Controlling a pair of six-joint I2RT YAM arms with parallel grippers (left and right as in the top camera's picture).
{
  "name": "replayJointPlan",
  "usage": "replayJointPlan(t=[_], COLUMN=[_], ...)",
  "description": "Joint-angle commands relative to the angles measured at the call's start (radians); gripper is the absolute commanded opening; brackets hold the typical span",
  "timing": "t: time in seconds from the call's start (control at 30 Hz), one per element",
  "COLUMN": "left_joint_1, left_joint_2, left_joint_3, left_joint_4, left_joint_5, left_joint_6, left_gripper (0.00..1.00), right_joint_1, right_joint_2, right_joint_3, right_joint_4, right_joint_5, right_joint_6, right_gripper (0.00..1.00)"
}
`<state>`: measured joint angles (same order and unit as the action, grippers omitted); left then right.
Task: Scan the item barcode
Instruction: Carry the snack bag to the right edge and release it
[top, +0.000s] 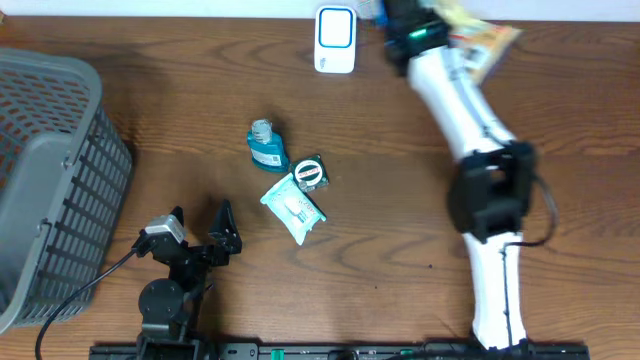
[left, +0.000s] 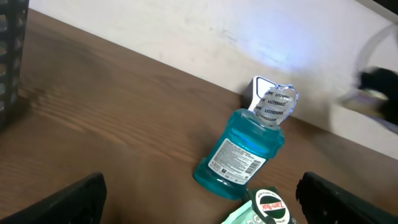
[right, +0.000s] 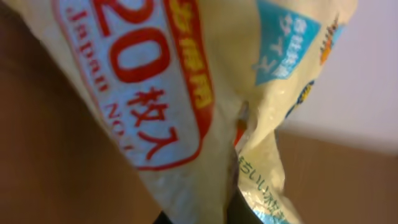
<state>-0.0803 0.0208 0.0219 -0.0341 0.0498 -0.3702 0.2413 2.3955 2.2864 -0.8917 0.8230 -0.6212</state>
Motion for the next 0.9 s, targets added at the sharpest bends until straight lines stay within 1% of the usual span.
replayJointPlan(t=[0.0, 0.07, 0.17, 0.3, 0.33, 0.47, 0.63, 0.67, 0.7, 0.77, 0.8, 0.83, 0.87], left_joint_1=[0.003, 0.003, 0.003, 0.003, 0.003, 0.003, 0.003, 0.003, 0.003, 0.003, 0.003, 0.003, 0.003], left_joint_2=[-0.003, -0.003, -0.003, -0.003, -0.003, -0.003, -0.003, -0.003, -0.003, -0.003, -0.003, -0.003, -0.003], left_joint_3=[-0.018, -0.018, -0.018, -0.018, -0.018, -0.018, -0.018, -0.018, -0.018, -0.018, -0.018, -0.018, -0.018], left_joint_4=[-0.033, -0.033, -0.033, -0.033, -0.033, -0.033, -0.033, -0.033, -0.033, -0.033, -0.033, -0.033, -0.033], left_joint_5=[-0.012, -0.012, -0.012, -0.012, -0.012, -0.012, -0.012, -0.012, -0.012, -0.012, -0.012, -0.012, -0.012], left_joint_6=[0.002, 0.002, 0.002, 0.002, 0.002, 0.002, 0.002, 0.002, 0.002, 0.002, 0.002, 0.002, 0.002], left_gripper=[0.98, 0.98, 0.98, 0.97, 0.98, 0.98, 0.98, 0.98, 0.98, 0.98, 0.98, 0.98, 0.98], right_joint_1=[-0.196, -0.305, -0.443, -0.608, -0.676, -0.784, -0.875, -0.903, -0.915, -0.933, -0.942, -0.947, -0.949], right_joint_2=[-0.037, -0.037, -0.037, -0.037, -0.037, -0.037, -0.037, -0.037, -0.037, -0.038, -0.042, -0.048, -0.057], right_joint_3=[0.0, -0.01, -0.037, -0.074, -0.086, -0.129, -0.15, -0.149, -0.149, -0.145, -0.144, -0.144, -0.144], right_joint_4=[-0.105, -0.111, -0.071, -0.028, -0.022, 0.016, 0.065, 0.078, 0.081, 0.08, 0.076, 0.072, 0.07], right_joint_5=[-0.073, -0.232, -0.366, -0.375, -0.41, -0.49, -0.49, -0.489, -0.489, -0.491, -0.51, -0.549, -0.606], right_joint_6=[0.273, 0.29, 0.292, 0.293, 0.293, 0.297, 0.434, 0.461, 0.473, 0.529, 0.566, 0.571, 0.571], right_gripper=[0.01, 0.01, 0.01, 0.01, 0.01, 0.01, 0.04, 0.08, 0.14, 0.34, 0.46, 0.59, 0.88])
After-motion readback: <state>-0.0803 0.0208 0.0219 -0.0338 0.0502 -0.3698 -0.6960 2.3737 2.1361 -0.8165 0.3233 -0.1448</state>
